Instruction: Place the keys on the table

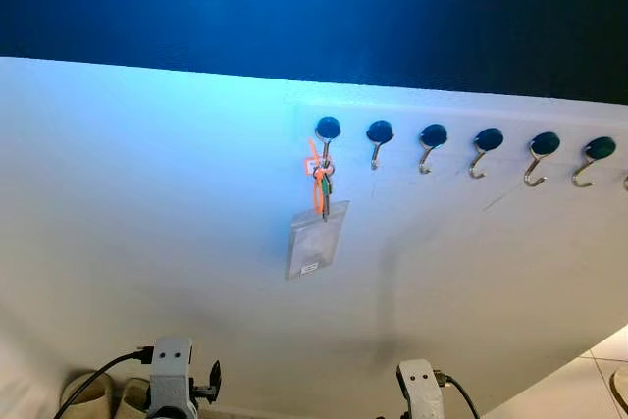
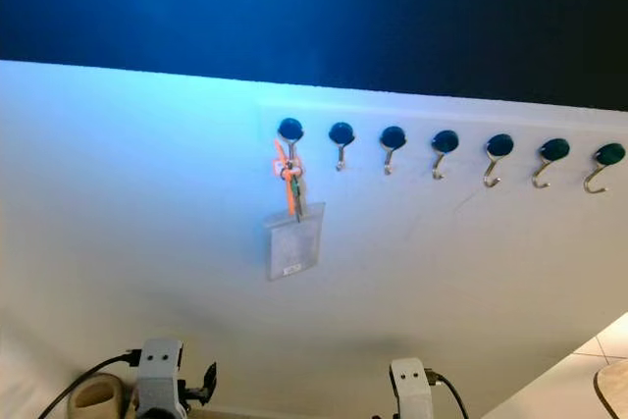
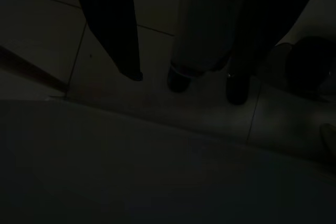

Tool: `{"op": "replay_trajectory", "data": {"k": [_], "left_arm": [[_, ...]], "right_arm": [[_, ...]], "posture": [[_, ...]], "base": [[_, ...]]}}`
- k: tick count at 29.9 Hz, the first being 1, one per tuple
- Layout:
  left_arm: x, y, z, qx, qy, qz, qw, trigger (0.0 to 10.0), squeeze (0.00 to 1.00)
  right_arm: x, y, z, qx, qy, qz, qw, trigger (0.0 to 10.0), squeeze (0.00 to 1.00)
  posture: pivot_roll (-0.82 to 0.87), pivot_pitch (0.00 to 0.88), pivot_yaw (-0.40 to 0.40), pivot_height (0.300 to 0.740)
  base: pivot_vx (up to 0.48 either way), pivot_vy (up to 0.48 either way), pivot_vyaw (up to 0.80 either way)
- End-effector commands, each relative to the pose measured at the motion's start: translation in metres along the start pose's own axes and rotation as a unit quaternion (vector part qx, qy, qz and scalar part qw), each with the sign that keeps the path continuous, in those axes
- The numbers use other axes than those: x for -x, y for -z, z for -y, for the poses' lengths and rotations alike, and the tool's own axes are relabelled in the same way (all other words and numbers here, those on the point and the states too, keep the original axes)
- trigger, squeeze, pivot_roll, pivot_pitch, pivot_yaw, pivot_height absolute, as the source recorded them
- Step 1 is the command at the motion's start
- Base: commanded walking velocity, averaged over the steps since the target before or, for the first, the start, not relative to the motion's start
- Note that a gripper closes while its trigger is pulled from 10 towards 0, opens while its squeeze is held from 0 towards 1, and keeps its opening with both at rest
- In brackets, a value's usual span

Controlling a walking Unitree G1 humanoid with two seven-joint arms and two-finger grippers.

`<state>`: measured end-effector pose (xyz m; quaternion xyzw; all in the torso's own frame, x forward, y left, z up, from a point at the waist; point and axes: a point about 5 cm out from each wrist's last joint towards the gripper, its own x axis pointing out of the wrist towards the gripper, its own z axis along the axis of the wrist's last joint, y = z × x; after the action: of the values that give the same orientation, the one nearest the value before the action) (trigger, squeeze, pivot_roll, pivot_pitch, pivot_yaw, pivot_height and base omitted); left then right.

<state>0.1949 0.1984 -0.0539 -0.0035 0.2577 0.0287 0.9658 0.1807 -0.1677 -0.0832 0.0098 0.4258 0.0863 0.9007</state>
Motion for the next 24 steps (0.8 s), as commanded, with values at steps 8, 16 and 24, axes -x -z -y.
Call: {"op": "replay_trajectory", "data": {"k": [8,16,24], "left_arm": [[0.0036,0.0081,-0.0023,-0.003,-0.002,-0.018,1.000,10.0,0.00],[0.0037,0.0074,-0.0023,-0.011,0.004,-0.014,1.000,10.0,0.00],[0.0033,0.0090,-0.0027,-0.006,0.005,-0.022,1.000,10.0,0.00]], "right_arm": [[0.0011,0.0048,-0.0001,-0.002,0.001,-0.009,1.000,10.0,0.00],[0.0009,0.0053,-0.0012,-0.002,0.001,-0.009,1.000,10.0,0.00],[0.0006,0.0054,-0.0027,-0.003,0.001,-0.009,1.000,10.0,0.00]], "posture": [[0.08,0.074,-0.031,0.740],[0.08,0.076,-0.030,0.740],[0.08,0.076,-0.029,0.740]], "base": [[0.000,0.399,0.00],[0.000,0.000,0.00],[0.000,0.000,0.00]]}}
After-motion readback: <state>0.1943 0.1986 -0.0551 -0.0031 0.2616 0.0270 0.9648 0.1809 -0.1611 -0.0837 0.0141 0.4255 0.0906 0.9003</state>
